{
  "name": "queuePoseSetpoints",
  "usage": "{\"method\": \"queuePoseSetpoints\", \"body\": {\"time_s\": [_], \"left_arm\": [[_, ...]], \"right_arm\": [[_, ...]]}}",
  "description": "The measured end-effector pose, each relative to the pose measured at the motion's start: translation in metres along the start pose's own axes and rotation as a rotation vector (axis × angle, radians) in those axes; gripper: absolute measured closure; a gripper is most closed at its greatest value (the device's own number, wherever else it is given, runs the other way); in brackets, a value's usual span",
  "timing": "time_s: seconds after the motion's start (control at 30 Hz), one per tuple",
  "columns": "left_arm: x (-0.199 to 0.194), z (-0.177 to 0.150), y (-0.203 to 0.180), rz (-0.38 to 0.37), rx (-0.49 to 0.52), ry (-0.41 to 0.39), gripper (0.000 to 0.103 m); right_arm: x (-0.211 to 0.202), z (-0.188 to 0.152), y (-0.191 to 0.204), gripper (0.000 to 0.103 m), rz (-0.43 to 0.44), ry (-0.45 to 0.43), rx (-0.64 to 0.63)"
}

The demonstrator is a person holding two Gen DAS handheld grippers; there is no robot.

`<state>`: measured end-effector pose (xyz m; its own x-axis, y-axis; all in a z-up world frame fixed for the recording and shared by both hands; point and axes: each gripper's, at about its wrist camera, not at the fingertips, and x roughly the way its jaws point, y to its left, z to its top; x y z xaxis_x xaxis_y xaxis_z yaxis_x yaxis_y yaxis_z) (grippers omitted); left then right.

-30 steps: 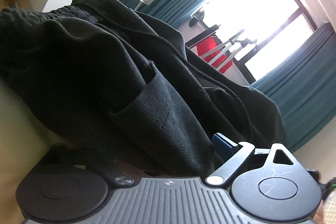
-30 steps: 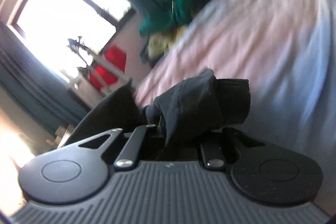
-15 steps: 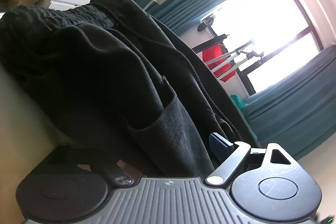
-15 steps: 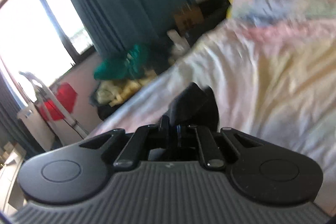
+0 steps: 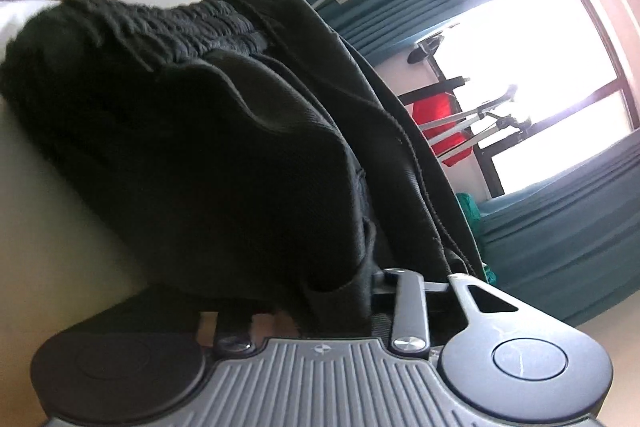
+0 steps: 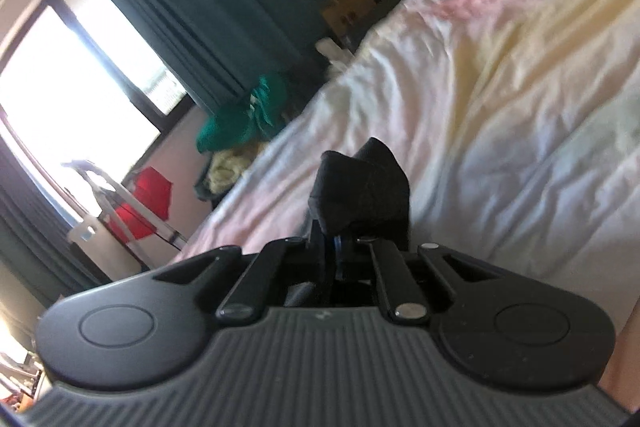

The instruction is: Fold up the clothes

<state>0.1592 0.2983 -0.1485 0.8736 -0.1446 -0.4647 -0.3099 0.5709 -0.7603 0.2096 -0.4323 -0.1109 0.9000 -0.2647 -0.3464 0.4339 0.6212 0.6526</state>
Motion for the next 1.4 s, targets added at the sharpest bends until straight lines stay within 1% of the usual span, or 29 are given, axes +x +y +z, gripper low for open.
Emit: {"method": "queuePoseSetpoints", "body": {"time_s": [0.03,0.07,0.1,0.23,0.27,0.3,0.37,0.4,0.47,0.5,0.53,0.63,0.67,0.73,0.8,0.87,0.9,1.0,1.03,1.1,1.2,1.23,1.27,1.3,1.33,1.37,1.4], "left_arm": [[-0.005,0.001,-0.007,0.033,0.062,-0.019,0.086],[-0.013,0.001,-0.014,0.044,0.108,-0.054,0.087],[-0.023,0.003,-0.019,0.036,0.120,-0.088,0.088],[-0.063,0.032,-0.016,-0.068,0.018,-0.231,0.089],[-0.073,0.040,-0.011,-0.099,-0.013,-0.283,0.089],[-0.080,0.045,-0.005,-0.114,-0.047,-0.327,0.089],[-0.083,0.057,0.012,-0.118,-0.137,-0.376,0.089],[-0.081,0.060,0.020,-0.103,-0.172,-0.381,0.089],[-0.074,0.062,0.033,-0.057,-0.226,-0.360,0.089],[-0.068,0.061,0.038,-0.036,-0.245,-0.345,0.089],[-0.067,0.059,0.039,-0.014,-0.241,-0.342,0.089],[-0.063,0.056,0.035,0.033,-0.171,-0.363,0.089],[-0.062,0.056,0.033,0.044,-0.147,-0.372,0.088],[-0.052,0.053,0.021,0.065,-0.115,-0.384,0.088],[-0.055,0.049,0.009,0.076,-0.111,-0.384,0.088],[-0.058,0.045,0.002,0.079,-0.122,-0.380,0.087],[-0.060,0.043,-0.004,0.077,-0.128,-0.377,0.087],[-0.069,0.042,-0.002,0.065,-0.159,-0.364,0.087],[-0.071,0.042,0.000,0.060,-0.171,-0.358,0.086],[-0.079,0.042,0.003,0.050,-0.189,-0.350,0.085],[-0.091,0.034,0.004,0.047,-0.212,-0.340,0.084],[-0.093,0.032,0.005,0.048,-0.220,-0.338,0.082],[-0.095,0.028,0.005,0.049,-0.234,-0.335,0.081],[-0.098,0.024,0.006,0.051,-0.249,-0.332,0.080],[-0.100,0.019,0.007,0.052,-0.267,-0.325,0.076],[-0.102,0.014,0.008,0.056,-0.268,-0.323,0.075],[-0.104,0.009,0.008,0.060,-0.266,-0.322,0.075]], "right_arm": [[-0.005,0.001,0.007,0.096,0.010,-0.021,-0.014],[-0.010,0.003,0.014,0.096,0.022,-0.042,-0.030],[-0.015,0.006,0.022,0.096,0.036,-0.060,-0.047],[-0.018,0.033,0.051,0.096,0.072,-0.100,-0.102],[-0.012,0.044,0.059,0.096,0.077,-0.103,-0.118],[-0.004,0.055,0.066,0.096,0.079,-0.103,-0.132],[0.021,0.071,0.081,0.096,0.050,-0.076,-0.131],[0.035,0.079,0.087,0.096,0.031,-0.061,-0.132],[0.072,0.081,0.098,0.096,-0.048,-0.016,-0.156],[0.092,0.077,0.100,0.095,-0.086,0.015,-0.171],[0.106,0.071,0.095,0.095,-0.099,0.041,-0.174],[0.148,0.052,0.082,0.091,-0.136,0.113,-0.180],[0.150,0.045,0.076,0.089,-0.133,0.107,-0.178],[0.148,0.034,0.066,0.072,-0.116,0.114,-0.196],[0.136,0.029,0.055,0.045,-0.079,0.125,-0.179],[0.111,0.024,0.045,0.031,-0.055,0.098,-0.138],[0.099,0.022,0.040,0.030,-0.043,0.085,-0.118],[0.060,0.014,0.017,0.030,-0.017,0.046,-0.032],[0.049,0.010,0.009,0.030,-0.012,0.053,-0.002],[0.033,-0.005,-0.005,0.030,0.034,0.090,0.032],[0.039,-0.025,0.003,0.030,0.079,0.243,-0.021],[0.040,-0.030,0.009,0.031,0.090,0.253,-0.035],[0.041,-0.034,0.016,0.035,0.101,0.263,-0.048],[0.043,-0.039,0.021,0.035,0.109,0.272,-0.061],[0.048,-0.041,0.026,0.036,0.105,0.279,-0.071],[0.060,-0.042,0.032,0.038,0.083,0.301,-0.097],[0.070,-0.042,0.037,0.051,0.041,0.315,-0.128]]}}
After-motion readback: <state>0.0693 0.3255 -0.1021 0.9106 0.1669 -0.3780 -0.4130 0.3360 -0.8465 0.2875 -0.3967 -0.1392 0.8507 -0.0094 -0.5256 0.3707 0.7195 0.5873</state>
